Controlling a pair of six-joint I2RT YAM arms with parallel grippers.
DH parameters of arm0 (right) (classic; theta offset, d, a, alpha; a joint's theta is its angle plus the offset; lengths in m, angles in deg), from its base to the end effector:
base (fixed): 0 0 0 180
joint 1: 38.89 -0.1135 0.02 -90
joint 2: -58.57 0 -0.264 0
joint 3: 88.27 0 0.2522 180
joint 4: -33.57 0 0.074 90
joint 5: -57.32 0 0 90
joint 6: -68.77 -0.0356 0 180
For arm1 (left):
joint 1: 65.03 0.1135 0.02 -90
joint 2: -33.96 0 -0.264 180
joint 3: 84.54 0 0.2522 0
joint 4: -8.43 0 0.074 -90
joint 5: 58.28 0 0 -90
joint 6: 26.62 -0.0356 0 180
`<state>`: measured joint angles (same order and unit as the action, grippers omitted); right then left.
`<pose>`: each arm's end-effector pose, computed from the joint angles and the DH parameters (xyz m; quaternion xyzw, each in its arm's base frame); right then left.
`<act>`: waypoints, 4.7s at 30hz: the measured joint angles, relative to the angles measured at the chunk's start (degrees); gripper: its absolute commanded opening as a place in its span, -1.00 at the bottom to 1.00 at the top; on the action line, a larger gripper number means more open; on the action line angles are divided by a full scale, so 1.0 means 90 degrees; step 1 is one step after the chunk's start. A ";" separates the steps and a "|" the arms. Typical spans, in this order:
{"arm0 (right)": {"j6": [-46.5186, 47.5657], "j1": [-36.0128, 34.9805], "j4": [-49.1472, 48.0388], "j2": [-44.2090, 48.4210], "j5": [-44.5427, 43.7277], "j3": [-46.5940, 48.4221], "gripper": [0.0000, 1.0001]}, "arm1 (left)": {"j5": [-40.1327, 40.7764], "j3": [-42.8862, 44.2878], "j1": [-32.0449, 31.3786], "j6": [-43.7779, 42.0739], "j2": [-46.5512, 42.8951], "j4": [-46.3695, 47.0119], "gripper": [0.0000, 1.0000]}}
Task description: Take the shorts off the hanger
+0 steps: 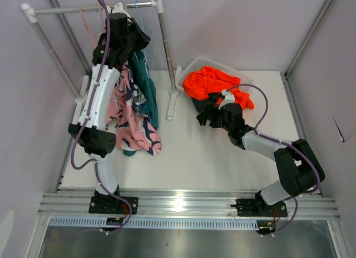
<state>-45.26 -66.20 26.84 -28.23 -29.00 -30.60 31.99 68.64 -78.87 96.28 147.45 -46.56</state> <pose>0.2893 0.1520 0.2126 -0.0416 0.8297 0.2649 0.4896 0.4127 -0.1015 0.4878 -0.1330 0.7837 -0.2389 0.5577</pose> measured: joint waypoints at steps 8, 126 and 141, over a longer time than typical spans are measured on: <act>-0.0112 -0.0046 -0.0141 -0.0143 0.0083 -0.0002 0.90 | -0.0214 -0.0053 0.0000 -0.0068 -0.0007 0.0029 -0.39; 0.1455 -0.7036 0.0491 -0.0019 -0.4903 0.1207 -1.00 | -0.0537 -0.1134 0.0374 -0.0226 -0.3388 -0.1523 -1.00; 0.2341 -0.4872 0.1139 -0.1001 -0.4352 0.3895 -1.00 | -0.0852 -0.4840 -0.0323 0.0425 -0.6023 -0.0782 -1.00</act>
<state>-24.19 -110.04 37.09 -37.24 -68.17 4.45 24.32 25.08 -81.78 100.11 93.25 -53.60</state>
